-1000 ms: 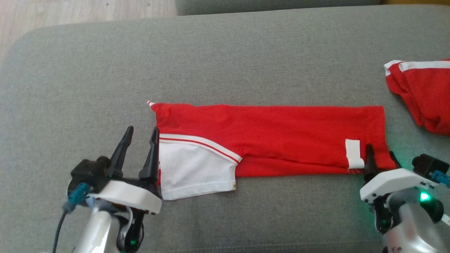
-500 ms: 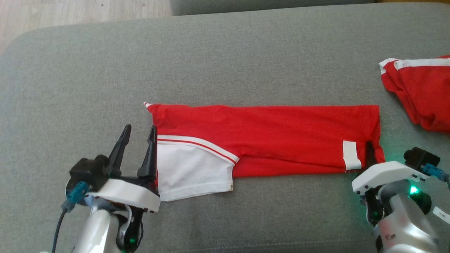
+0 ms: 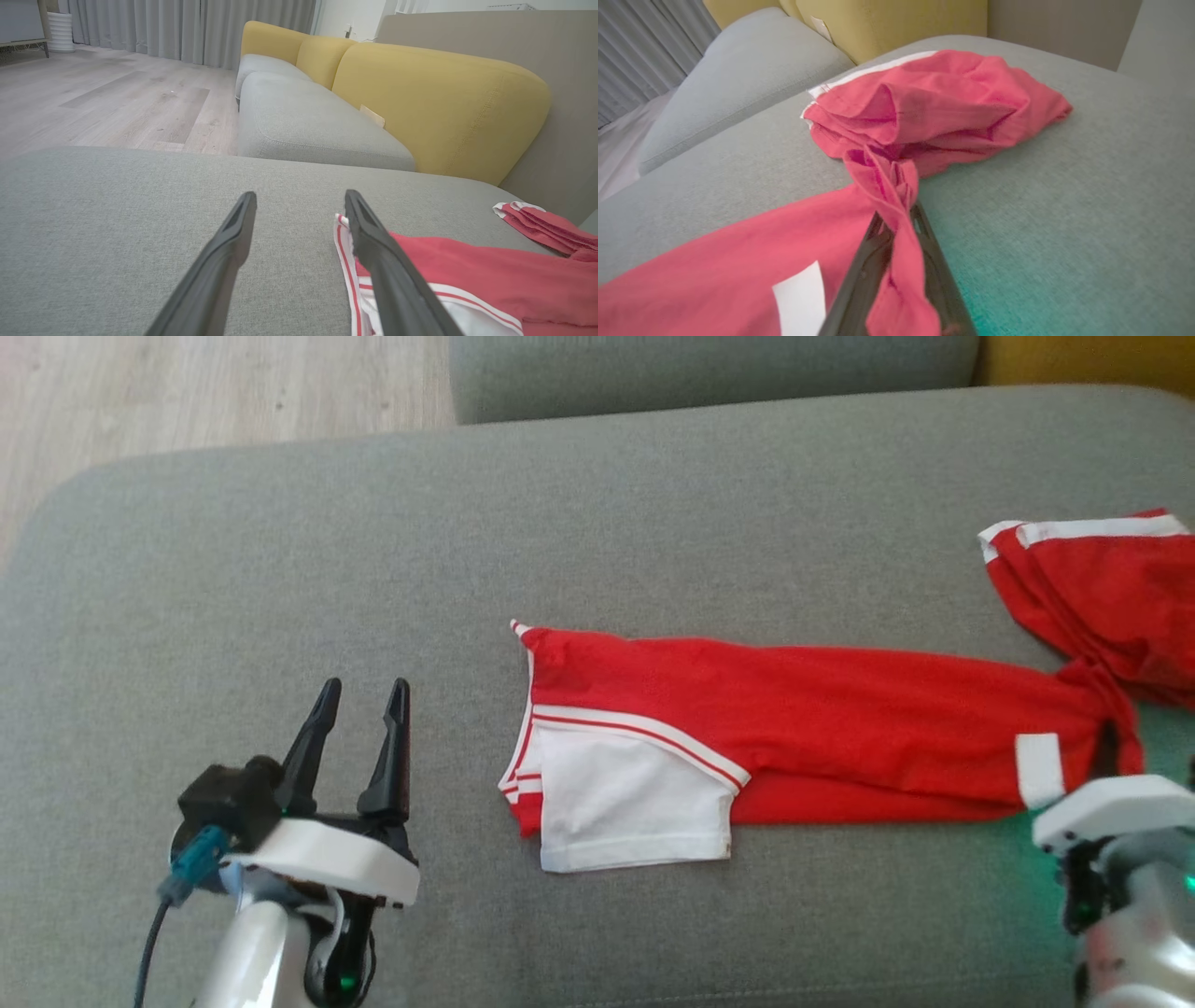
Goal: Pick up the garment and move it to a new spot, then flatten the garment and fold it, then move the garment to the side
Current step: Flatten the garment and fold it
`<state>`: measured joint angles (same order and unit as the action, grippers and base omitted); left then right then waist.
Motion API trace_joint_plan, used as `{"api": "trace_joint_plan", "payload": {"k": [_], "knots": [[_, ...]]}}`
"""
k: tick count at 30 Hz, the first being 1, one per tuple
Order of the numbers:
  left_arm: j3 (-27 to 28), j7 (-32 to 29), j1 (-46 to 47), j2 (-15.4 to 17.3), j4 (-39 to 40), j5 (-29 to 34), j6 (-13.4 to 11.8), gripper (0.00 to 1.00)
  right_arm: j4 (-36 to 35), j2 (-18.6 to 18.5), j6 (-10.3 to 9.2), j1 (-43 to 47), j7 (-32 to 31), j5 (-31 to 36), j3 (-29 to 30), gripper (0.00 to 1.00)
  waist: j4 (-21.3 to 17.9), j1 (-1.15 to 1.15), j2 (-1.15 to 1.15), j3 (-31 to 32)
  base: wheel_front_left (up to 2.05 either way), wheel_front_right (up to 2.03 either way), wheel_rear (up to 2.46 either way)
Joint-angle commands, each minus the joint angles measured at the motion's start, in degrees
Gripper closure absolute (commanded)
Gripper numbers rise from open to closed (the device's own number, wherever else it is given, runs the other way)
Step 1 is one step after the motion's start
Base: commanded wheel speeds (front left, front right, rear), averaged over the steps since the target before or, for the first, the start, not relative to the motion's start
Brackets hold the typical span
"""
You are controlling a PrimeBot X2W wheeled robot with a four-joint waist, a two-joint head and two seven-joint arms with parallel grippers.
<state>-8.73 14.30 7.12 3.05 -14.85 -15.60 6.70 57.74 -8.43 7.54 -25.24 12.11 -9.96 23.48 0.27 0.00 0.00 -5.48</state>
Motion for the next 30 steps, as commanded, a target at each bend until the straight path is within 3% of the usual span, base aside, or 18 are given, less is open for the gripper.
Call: {"api": "trace_joint_plan", "payload": {"k": [1,6,10,16,23,30], "knots": [[2.1,0.7,0.7,0.0,1.7,0.2,0.2,0.0,-2.8,1.1,-0.05,-2.1,0.5,1.5,-1.6,1.0,-0.2,0.0,0.0,1.0,0.0,0.0,0.0],[1.9,0.7,0.0,-0.1,1.5,0.0,0.2,0.0,-6.2,4.1,-0.05,-2.3,-0.8,2.7,-4.7,1.0,-0.1,0.0,0.0,2.4,0.0,0.0,0.0],[1.5,0.7,-0.6,-0.1,1.5,-0.2,0.1,0.0,-10.2,5.4,-0.05,-1.8,-2.9,0.4,-11.0,1.0,0.3,0.0,0.0,3.5,0.0,0.0,0.0],[1.1,0.7,-1.2,-0.2,1.6,-0.9,-0.2,0.0,-16.3,5.5,-0.05,0.2,-6.0,-17.2,-29.3,1.0,1.8,0.0,0.0,4.5,0.0,0.0,0.0],[-0.2,0.7,-1.3,-0.2,1.3,-1.5,-0.4,0.0,-20.8,5.5,-0.05,0.4,-5.6,-30.1,-46.8,1.0,4.4,0.0,0.0,4.2,0.0,0.0,0.0],[-1.3,0.7,-0.6,-0.2,0.7,-1.5,-0.5,0.0,-18.6,5.5,-0.05,-1.8,-2.6,-40.4,-58.5,1.0,7.7,0.0,0.0,3.4,0.0,0.0,0.0]]}}
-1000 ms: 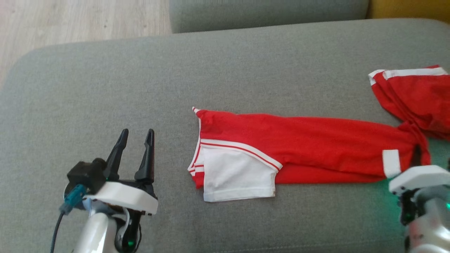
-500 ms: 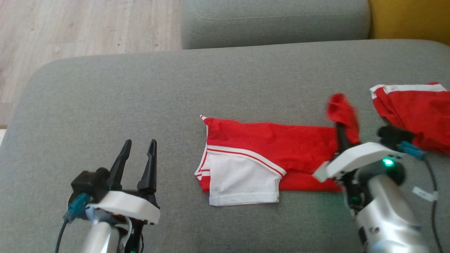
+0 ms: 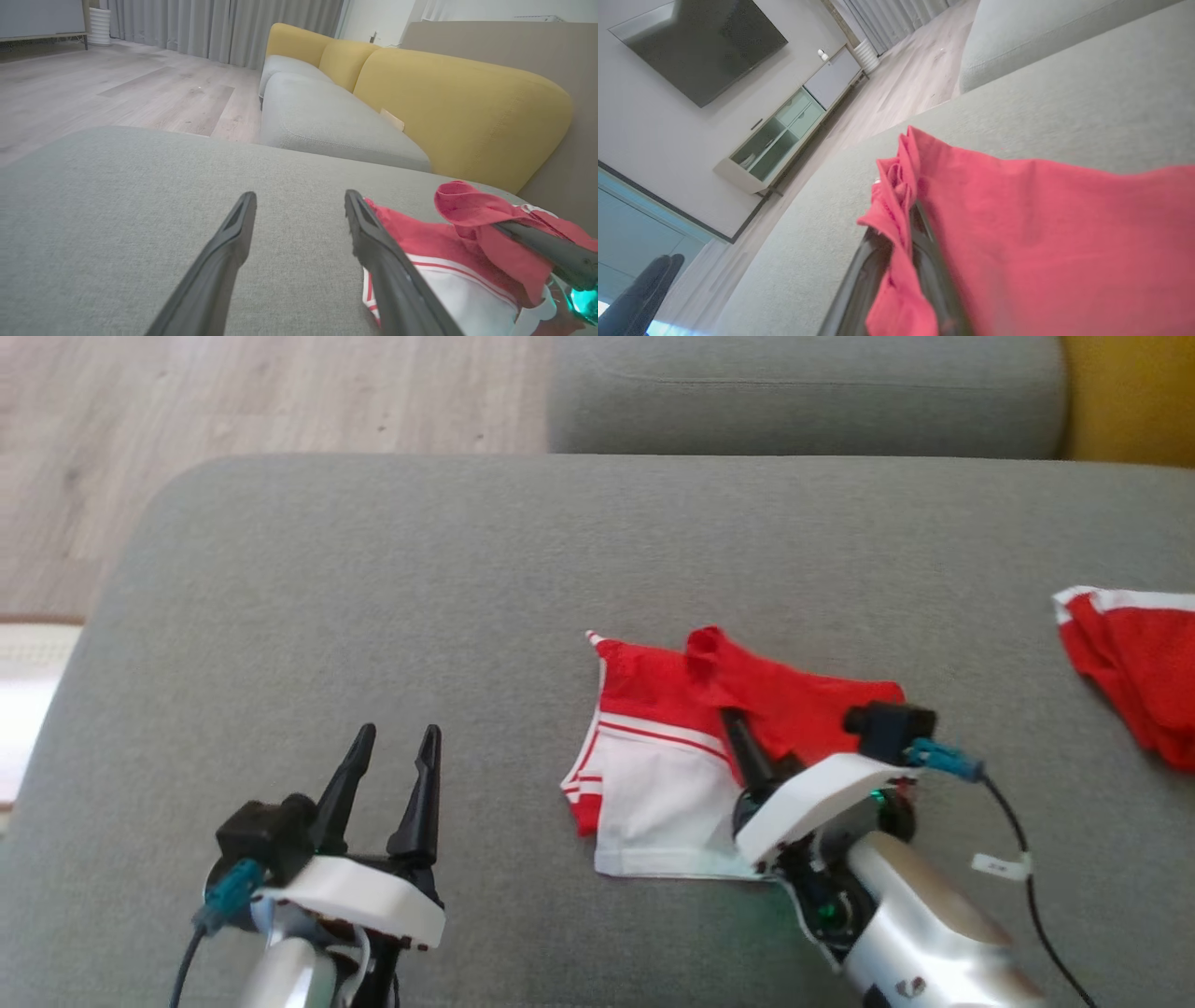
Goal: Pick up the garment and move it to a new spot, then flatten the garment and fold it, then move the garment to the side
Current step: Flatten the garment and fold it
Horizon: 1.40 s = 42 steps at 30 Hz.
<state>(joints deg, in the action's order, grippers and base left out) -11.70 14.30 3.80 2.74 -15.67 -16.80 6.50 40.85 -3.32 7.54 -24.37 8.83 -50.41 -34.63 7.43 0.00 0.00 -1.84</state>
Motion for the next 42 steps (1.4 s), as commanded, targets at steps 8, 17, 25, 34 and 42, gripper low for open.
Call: {"api": "trace_joint_plan", "payload": {"k": [8,17,25,34,42], "knots": [[0.7,0.7,3.4,0.1,1.0,-0.6,-0.2,0.0,4.7,0.4,-0.05,-8.0,4.4,-10.3,-10.1,1.0,4.3,0.0,0.0,-1.8,0.0,0.0,0.0],[0.7,0.7,3.6,0.1,0.5,-0.6,-0.1,0.0,7.3,0.4,-0.05,-11.6,5.9,-18.9,-19.9,0.0,5.7,0.0,0.0,-2.4,0.0,0.0,0.0],[1.9,0.7,3.1,0.1,0.6,-0.7,-0.3,0.0,3.4,0.4,-0.05,-14.3,6.1,-24.5,-23.4,0.0,2.7,0.0,0.0,-0.7,0.0,0.0,0.0],[2.9,0.7,1.9,0.1,3.4,-1.4,-1.1,0.0,8.3,0.4,-0.05,-14.3,6.2,-6.4,-9.8,0.0,-3.4,0.0,0.0,1.0,0.0,0.0,0.0],[4.0,0.7,1.7,0.1,7.2,-1.8,-2.3,0.0,2.1,-1.2,-0.05,-6.5,6.2,19.5,10.1,0.0,-7.3,0.0,0.0,1.3,0.0,0.0,0.0]]}}
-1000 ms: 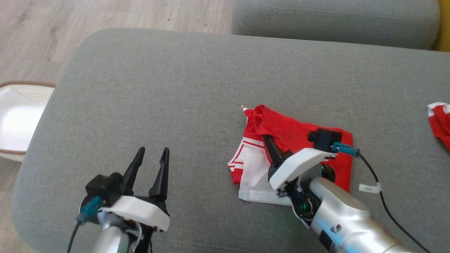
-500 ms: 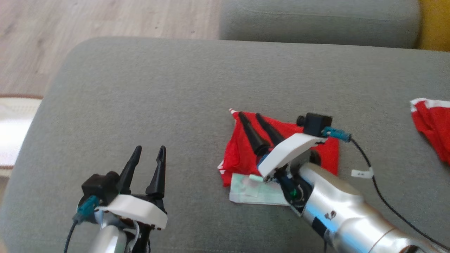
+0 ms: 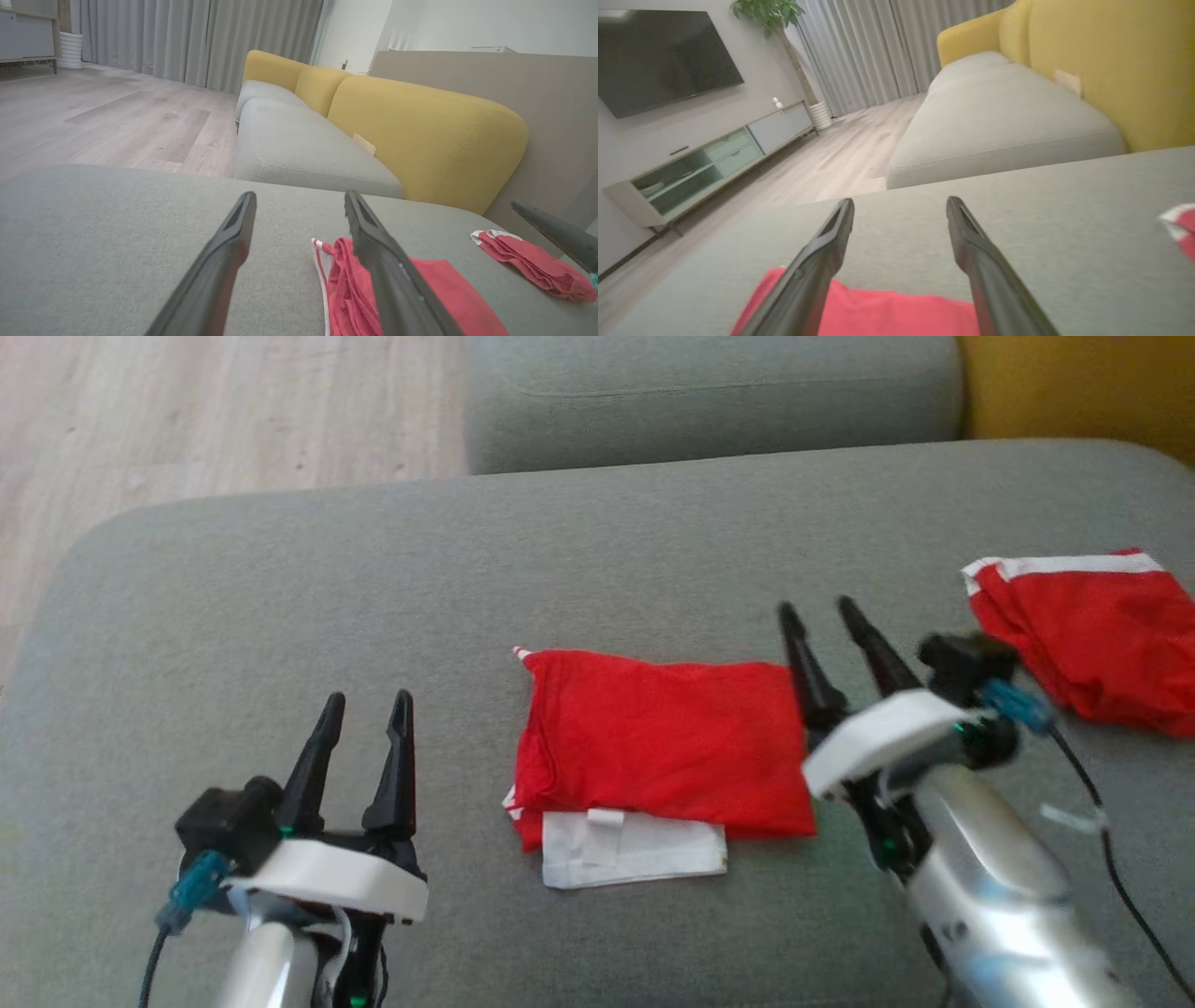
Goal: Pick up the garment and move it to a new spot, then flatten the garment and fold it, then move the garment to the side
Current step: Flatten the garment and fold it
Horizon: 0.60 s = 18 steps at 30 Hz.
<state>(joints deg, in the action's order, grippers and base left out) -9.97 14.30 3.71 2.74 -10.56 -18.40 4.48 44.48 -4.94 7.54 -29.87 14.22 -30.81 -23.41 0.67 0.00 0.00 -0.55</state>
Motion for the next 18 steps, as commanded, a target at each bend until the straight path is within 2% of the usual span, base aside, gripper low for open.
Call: {"api": "trace_joint_plan", "payload": {"k": [1,7,12,18], "knots": [[2.5,0.7,1.8,0.1,2.5,-0.2,-0.4,0.0,-3.3,0.1,-0.05,0.4,0.8,2.9,1.0,0.0,-0.8,0.0,0.0,0.1,0.0,0.0,0.0],[2.8,0.7,1.6,0.1,3.8,0.0,-0.7,0.0,-13.0,0.4,-0.05,9.3,0.8,16.6,12.2,0.0,-2.0,0.0,0.0,0.2,0.0,0.0,0.0],[3.0,0.7,1.1,0.1,4.6,0.2,-0.9,0.0,-18.8,1.6,-0.05,15.0,0.8,20.9,17.6,0.0,-2.6,0.0,0.0,0.0,0.0,0.0,0.0],[2.7,0.7,-0.2,0.1,4.8,1.3,-0.9,0.0,-23.3,2.0,-0.05,19.2,0.8,22.5,18.9,0.0,-2.8,0.0,0.0,0.0,0.0,0.0,0.0]]}}
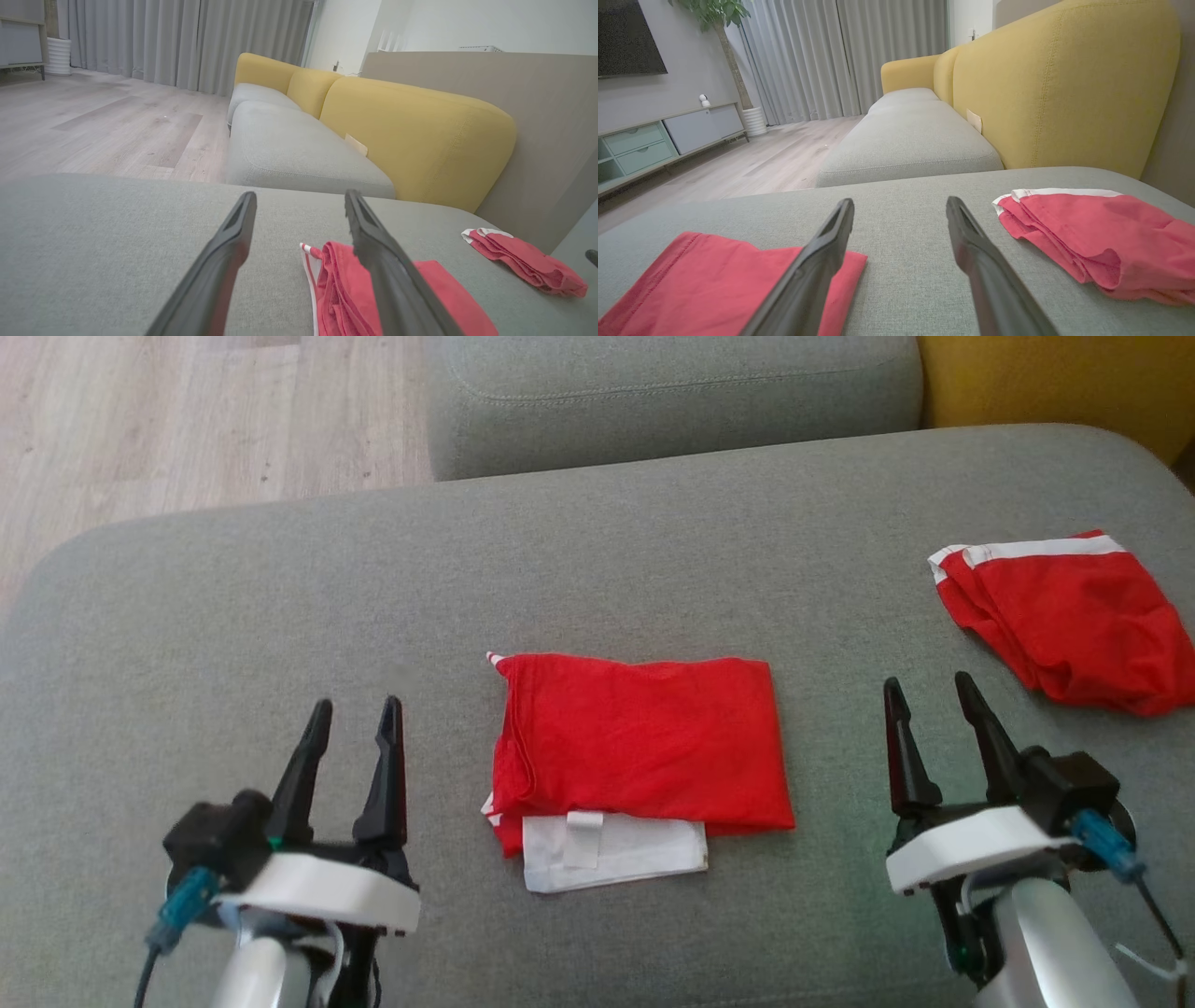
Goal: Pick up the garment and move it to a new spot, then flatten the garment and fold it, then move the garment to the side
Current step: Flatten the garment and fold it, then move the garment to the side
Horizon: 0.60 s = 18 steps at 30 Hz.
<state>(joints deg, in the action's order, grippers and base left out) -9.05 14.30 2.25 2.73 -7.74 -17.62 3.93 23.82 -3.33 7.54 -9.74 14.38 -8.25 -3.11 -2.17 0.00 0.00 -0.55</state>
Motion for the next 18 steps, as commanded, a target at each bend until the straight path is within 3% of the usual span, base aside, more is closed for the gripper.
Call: {"api": "trace_joint_plan", "payload": {"k": [1,18], "knots": [[1.8,0.7,1.1,0.1,2.1,0.6,-0.5,0.0,-3.1,0.4,-0.05,-0.5,0.6,-0.6,-1.6,0.0,0.0,0.0,0.0,0.0,0.0,0.0,0.0],[1.2,0.7,0.6,0.1,2.4,1.2,-0.6,0.0,-3.7,0.5,-0.05,0.4,0.5,-1.4,-1.8,0.0,0.4,0.0,0.0,-0.9,0.0,0.0,0.0]]}}
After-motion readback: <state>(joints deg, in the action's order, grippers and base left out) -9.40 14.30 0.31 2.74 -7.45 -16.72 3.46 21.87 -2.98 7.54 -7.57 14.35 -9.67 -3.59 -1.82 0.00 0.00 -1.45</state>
